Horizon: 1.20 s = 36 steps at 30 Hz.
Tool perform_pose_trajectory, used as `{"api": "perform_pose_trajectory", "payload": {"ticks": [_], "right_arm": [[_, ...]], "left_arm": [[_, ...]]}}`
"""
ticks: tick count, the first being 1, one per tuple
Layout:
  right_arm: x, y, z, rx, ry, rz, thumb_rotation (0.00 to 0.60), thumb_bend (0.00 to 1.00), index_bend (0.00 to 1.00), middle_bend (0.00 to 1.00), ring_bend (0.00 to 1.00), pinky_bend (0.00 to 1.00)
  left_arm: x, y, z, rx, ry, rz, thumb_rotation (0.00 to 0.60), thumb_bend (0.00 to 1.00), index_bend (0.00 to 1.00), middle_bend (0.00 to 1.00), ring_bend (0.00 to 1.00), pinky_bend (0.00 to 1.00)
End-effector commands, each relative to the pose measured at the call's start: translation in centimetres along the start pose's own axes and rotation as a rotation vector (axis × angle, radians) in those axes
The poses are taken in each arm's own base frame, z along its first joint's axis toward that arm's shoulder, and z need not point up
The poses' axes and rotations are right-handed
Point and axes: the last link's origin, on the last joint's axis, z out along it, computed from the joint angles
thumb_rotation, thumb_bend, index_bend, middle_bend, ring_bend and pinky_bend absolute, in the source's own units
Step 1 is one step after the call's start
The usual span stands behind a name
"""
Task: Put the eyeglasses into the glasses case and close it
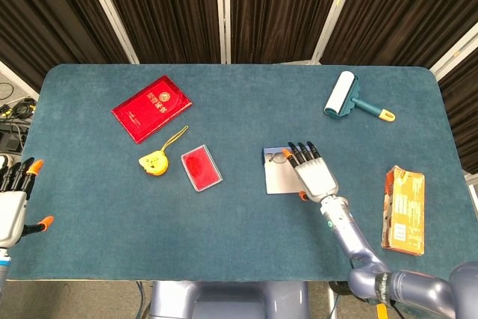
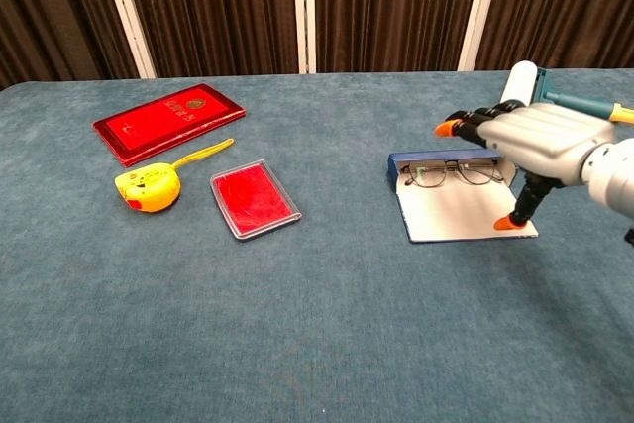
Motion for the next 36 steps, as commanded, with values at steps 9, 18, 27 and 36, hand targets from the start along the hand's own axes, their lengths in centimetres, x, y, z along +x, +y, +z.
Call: {"api": "perform_pose_trajectory", "payload": {"ticks": [9,18,27,36], "right_arm": [[-1.3,-1.2,1.0,0.012,-0.015,-0.017,0.600,0.01,0.00,0.00,0.00,0.00],[-1.9,-1.4,1.4,0.008,-0.020,-0.025,0.600,0.01,0.01,0.00,0.00,0.00],[-2.4,-1.4,1.6,0.007,-0.030,-0.027,0.600,0.01,0.02,0.00,0.00,0.00],[-2.9,-1.5,1.8,0.003,-0.037,-0.030,0.600,0.01,0.04,0.00,0.00,0.00]], "left_arm": [[-0.1,-0.3,0.2,0.014,-0.005,0.003,0.600,0.00,0.00,0.00,0.00,0.00],[-0.3,-0.3,0.3,0.019,-0.010,0.004,0.600,0.00,0.00,0.00,0.00,0.00],[-0.4,-0.3,0.4,0.020,-0.012,0.011,0.600,0.00,0.00,0.00,0.00,0.00],[-0.4,-0.3,0.5,0.022,-0.012,0.014,0.600,0.00,0.00,0.00,0.00,0.00]]}}
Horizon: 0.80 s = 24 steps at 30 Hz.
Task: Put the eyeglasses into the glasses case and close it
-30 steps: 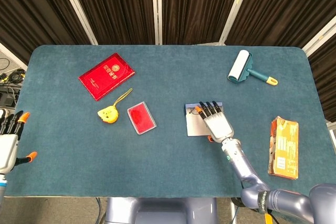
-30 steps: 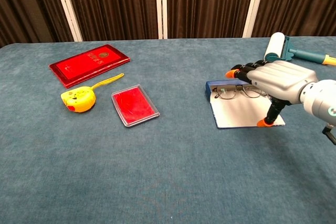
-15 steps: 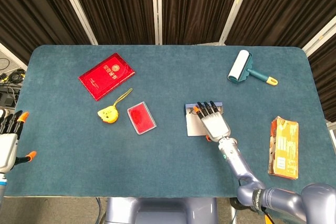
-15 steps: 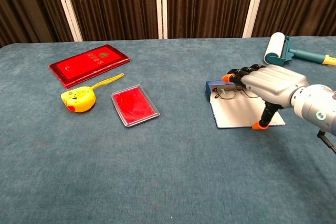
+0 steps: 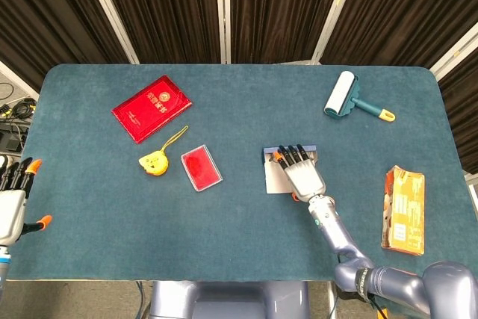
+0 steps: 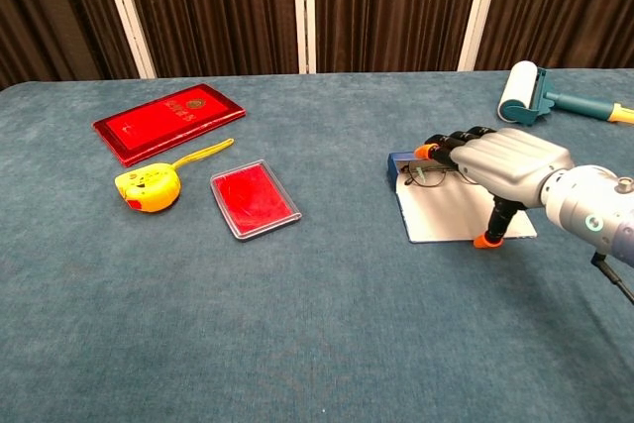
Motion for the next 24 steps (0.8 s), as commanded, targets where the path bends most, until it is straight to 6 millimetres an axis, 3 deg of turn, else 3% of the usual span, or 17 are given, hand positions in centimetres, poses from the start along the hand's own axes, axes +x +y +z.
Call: {"api": "perform_pose_trajectory", "payload": {"ticks": [1,14,24], "right_arm": [[-0.09,-0.03,-0.04,0.002,-0.001,-0.001,0.600,0.01,0.04,0.00,0.00,0.00],[-0.30,0.03,-0.04,0.002,0.001,-0.005,0.600,0.02,0.14,0.00,0.00,0.00],[-0.63,-0.04,-0.23,0.018,0.003,-0.020,0.600,0.24,0.26,0.00,0.00,0.00]], "left_arm": [[-0.02,0.00,0.03,0.000,-0.001,0.000,0.600,0.00,0.00,0.00,0.00,0.00],[-0.05,0.05,0.01,-0.001,-0.003,0.001,0.600,0.00,0.00,0.00,0.00,0.00],[-0.04,0.05,0.01,-0.001,-0.002,0.000,0.600,0.00,0.00,0.00,0.00,0.00]]}}
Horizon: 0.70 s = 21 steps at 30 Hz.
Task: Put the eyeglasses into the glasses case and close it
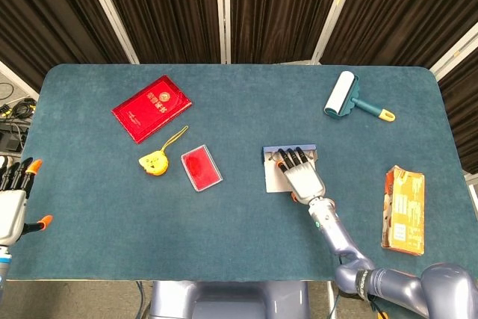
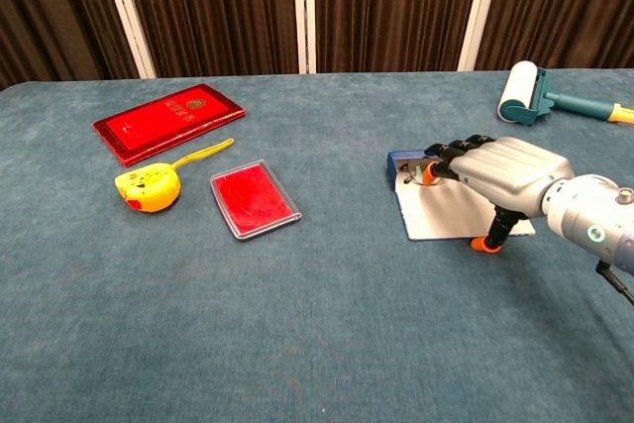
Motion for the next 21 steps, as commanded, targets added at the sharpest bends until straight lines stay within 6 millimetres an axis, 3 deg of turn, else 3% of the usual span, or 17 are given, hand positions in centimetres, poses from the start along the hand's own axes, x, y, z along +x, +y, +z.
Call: {"api": "perform_pose_trajectory", "payload": {"ticks": [1,21], "right_arm": [[0.02,0.00,-0.03,0.003,0.004,-0.002,0.600,0.26,0.27,0.00,0.00,0.00],[0.95,0.80,0.63,-0.024,0.033,0.031,0.600,0.29,0.29,0.00,0.00,0.00]], "left_arm": [[-0.03,0.01,0.01,0.000,-0.001,0.000,0.600,0.00,0.00,0.00,0.00,0.00],[-0.05,-0.04,0.11,0.003,-0.003,0.001,0.600,0.00,0.00,0.00,0.00,0.00]]}}
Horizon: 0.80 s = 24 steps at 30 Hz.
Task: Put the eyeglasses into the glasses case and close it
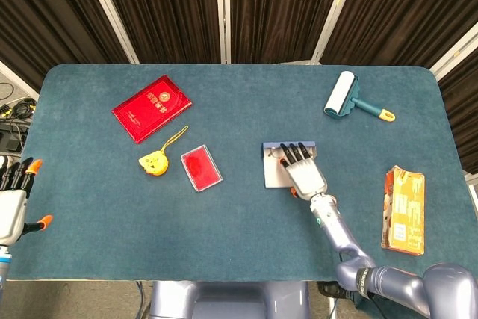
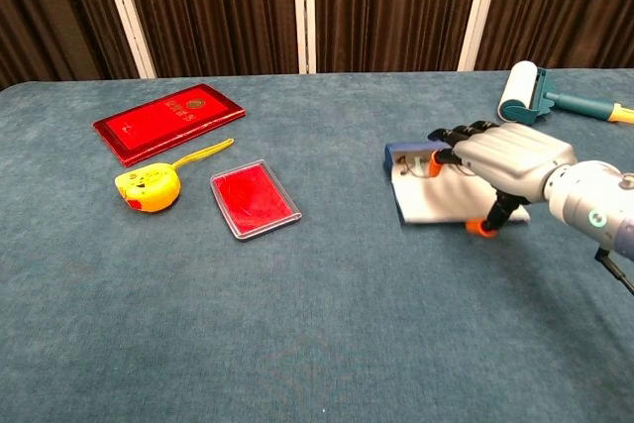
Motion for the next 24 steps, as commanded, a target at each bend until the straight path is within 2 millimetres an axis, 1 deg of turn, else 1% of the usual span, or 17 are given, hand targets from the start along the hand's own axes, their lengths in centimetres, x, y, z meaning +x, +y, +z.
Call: {"api": "perform_pose_trajectory", "payload": {"ticks": [1,8,21,24], "right_arm": [[0.0,0.1,0.1,-0.003,-0.001,-0.001,0.600,0.29,0.29,0.00,0.00,0.00],[0.0,0.4,0.5,-0.021,-0.003,0.003,0.600,0.29,0.29,0.00,0.00,0.00],[1.6,0.9,3.0,-0.077,0.049,0.053,0.600,0.29,0.31,0.00,0.00,0.00],[1.4,0.9,3.4,-0.089,0.041,0.046,0.600,0.31,0.32,0.00,0.00,0.00]], "left_arm": [[0.0,0.0,0.0,0.000,-0.002,0.001,0.600,0.00,0.00,0.00,0.00,0.00],[-0.1,0.0,0.1,0.003,-0.002,0.004,0.600,0.00,0.00,0.00,0.00,0.00],[-0.2,-0.1,0.3,0.012,-0.007,0.008,0.600,0.00,0.00,0.00,0.00,0.00],[-0.2,-0.2,0.3,0.014,-0.008,0.009,0.600,0.00,0.00,0.00,0.00,0.00]]}}
